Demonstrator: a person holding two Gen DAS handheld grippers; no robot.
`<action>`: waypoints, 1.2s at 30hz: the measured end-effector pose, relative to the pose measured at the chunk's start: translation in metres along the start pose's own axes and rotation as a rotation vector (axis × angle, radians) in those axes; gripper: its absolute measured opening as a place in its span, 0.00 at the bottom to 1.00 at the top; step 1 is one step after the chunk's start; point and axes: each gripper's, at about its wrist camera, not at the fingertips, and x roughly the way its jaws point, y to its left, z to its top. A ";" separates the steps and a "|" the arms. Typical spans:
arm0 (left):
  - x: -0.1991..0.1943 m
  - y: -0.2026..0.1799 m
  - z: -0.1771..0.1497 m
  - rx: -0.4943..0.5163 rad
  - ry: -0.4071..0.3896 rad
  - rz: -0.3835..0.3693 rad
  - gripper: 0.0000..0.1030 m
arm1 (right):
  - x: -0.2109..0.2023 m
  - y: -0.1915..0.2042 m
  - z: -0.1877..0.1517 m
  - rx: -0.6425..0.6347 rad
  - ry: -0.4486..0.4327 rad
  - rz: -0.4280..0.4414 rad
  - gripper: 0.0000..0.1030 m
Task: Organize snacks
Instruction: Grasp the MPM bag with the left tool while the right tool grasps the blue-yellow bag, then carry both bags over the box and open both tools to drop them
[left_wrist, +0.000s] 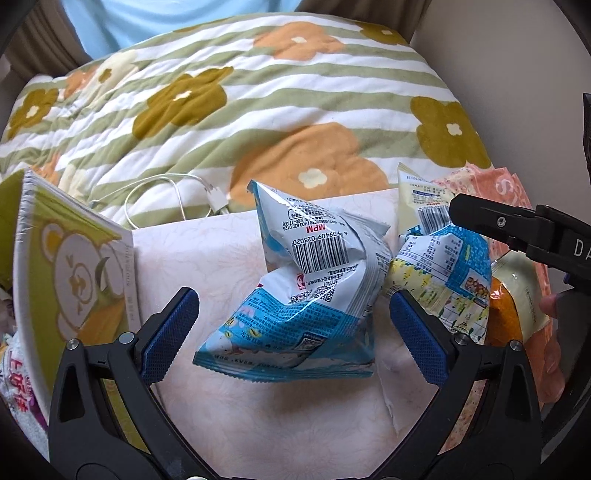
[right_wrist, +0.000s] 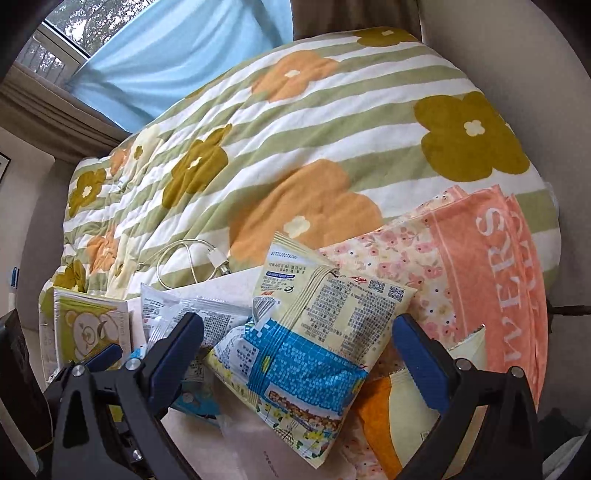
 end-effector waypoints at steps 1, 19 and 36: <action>0.003 0.002 0.000 -0.001 0.006 -0.011 0.99 | 0.004 0.000 0.001 0.003 0.006 -0.003 0.99; -0.002 0.019 -0.006 -0.059 -0.023 -0.068 0.57 | 0.035 0.006 -0.004 0.000 0.056 -0.047 0.99; -0.036 0.031 -0.021 -0.136 -0.086 -0.038 0.57 | 0.024 0.029 -0.026 -0.120 0.047 -0.009 0.52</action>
